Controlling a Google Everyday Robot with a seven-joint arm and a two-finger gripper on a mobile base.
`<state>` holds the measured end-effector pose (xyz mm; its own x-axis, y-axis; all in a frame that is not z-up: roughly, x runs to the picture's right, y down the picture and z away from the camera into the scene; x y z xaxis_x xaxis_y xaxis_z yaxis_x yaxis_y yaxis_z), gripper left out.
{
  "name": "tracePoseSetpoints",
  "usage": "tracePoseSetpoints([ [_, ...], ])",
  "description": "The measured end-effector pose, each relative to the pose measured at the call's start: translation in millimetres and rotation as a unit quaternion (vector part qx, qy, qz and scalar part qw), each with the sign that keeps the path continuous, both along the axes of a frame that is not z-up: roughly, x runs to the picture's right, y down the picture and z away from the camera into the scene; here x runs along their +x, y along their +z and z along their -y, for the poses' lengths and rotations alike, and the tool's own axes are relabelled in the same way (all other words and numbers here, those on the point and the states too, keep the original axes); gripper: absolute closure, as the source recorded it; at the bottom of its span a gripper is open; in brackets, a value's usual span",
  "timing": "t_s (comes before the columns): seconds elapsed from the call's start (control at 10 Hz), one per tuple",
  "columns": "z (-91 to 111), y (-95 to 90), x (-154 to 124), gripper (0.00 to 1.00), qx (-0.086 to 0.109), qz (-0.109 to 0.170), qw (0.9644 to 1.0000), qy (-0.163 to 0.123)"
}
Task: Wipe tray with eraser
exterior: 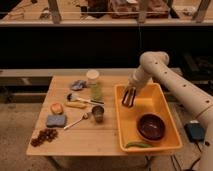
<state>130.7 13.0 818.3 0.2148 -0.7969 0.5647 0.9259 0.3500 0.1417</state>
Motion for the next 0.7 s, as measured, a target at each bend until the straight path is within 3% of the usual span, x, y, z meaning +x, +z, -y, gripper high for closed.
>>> tracePoseSetpoints([
  [0.4, -17, -13.2, -18, 1.00, 0.006, 0.025, 0.9994, -0.024],
  [0.7, -42, -11.8, 7, 1.00, -0.002, 0.021, 0.9990, -0.040],
])
